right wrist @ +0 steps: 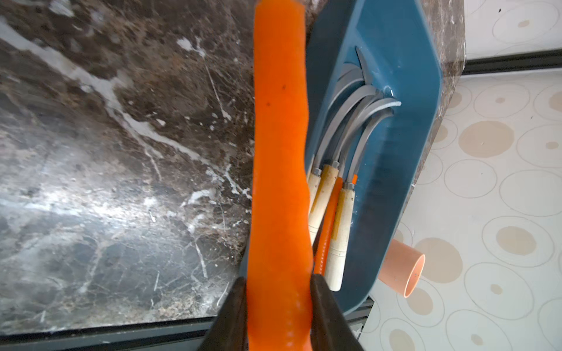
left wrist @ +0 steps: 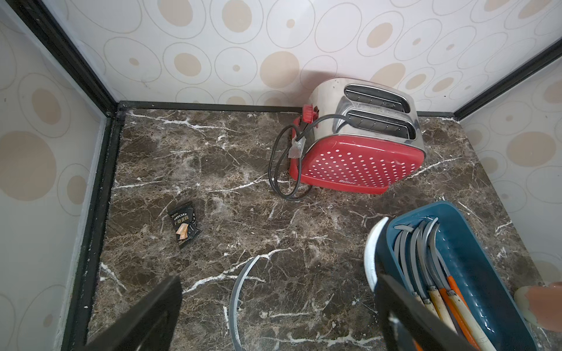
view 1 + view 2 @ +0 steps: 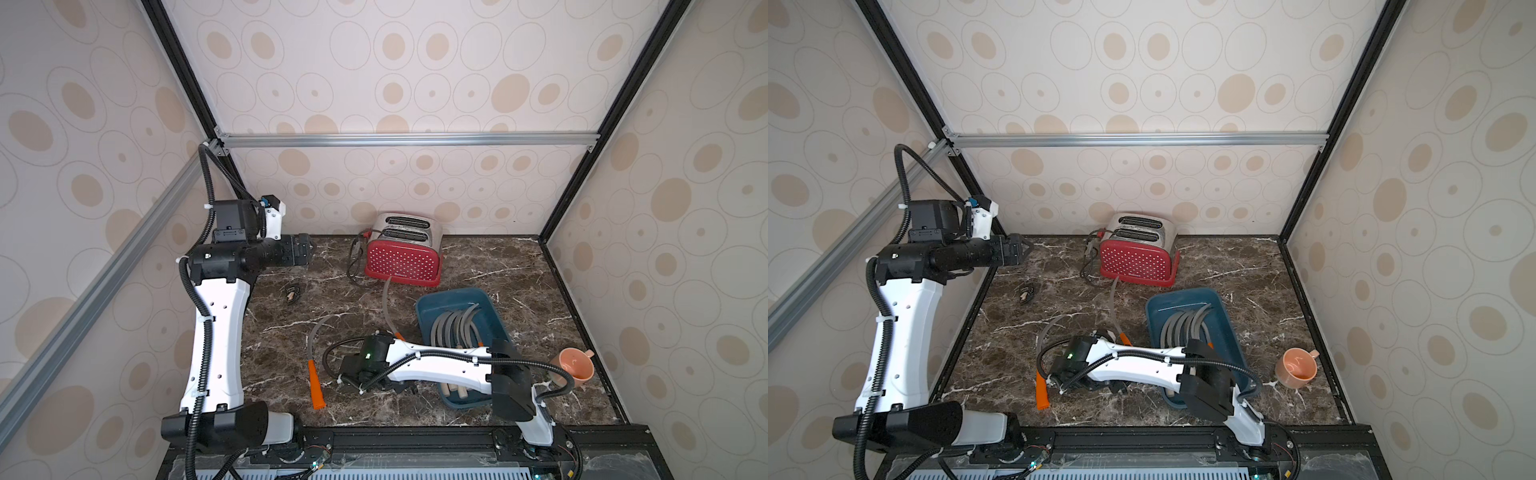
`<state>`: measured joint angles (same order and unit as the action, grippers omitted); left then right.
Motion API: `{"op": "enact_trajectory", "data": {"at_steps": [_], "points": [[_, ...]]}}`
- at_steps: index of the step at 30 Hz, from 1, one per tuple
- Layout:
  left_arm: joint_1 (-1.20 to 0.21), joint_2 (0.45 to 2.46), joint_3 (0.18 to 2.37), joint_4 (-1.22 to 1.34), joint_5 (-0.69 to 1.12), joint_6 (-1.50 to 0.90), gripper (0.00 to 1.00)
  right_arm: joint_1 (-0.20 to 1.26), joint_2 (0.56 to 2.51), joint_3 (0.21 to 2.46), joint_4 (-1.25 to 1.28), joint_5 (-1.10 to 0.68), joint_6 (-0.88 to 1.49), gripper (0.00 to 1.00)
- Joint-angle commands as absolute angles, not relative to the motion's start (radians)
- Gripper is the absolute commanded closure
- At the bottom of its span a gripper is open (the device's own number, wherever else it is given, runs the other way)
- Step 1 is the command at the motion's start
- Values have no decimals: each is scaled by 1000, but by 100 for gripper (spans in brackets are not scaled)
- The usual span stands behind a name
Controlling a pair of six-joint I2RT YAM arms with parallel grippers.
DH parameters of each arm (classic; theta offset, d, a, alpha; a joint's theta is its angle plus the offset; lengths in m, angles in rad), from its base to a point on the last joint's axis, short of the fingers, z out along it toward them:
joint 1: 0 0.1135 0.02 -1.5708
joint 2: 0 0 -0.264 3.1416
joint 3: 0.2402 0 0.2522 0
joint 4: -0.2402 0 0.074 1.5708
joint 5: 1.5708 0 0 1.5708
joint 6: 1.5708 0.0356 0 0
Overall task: Put small sickles into storage boxes
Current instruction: Pick up the sickle at the center of the board, then place the sickle in the storage box.
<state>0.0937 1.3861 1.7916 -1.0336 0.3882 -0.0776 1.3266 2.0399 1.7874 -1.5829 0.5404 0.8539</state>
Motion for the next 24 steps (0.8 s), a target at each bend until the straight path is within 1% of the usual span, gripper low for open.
{"op": "enact_trajectory", "data": {"at_steps": [1, 12, 20, 24], "points": [[100, 1394, 1836, -1034, 402, -91, 1, 1306, 1933, 1711, -1570, 526, 920, 100], [101, 1400, 1835, -1032, 412, -93, 1, 1230, 1674, 1417, -1439, 451, 955, 100], [101, 1394, 1824, -1034, 422, -88, 1, 1160, 1540, 1210, -1261, 335, 938, 100], [100, 1386, 1812, -1034, 425, -87, 1, 1132, 1506, 1137, -1198, 277, 925, 100]]}}
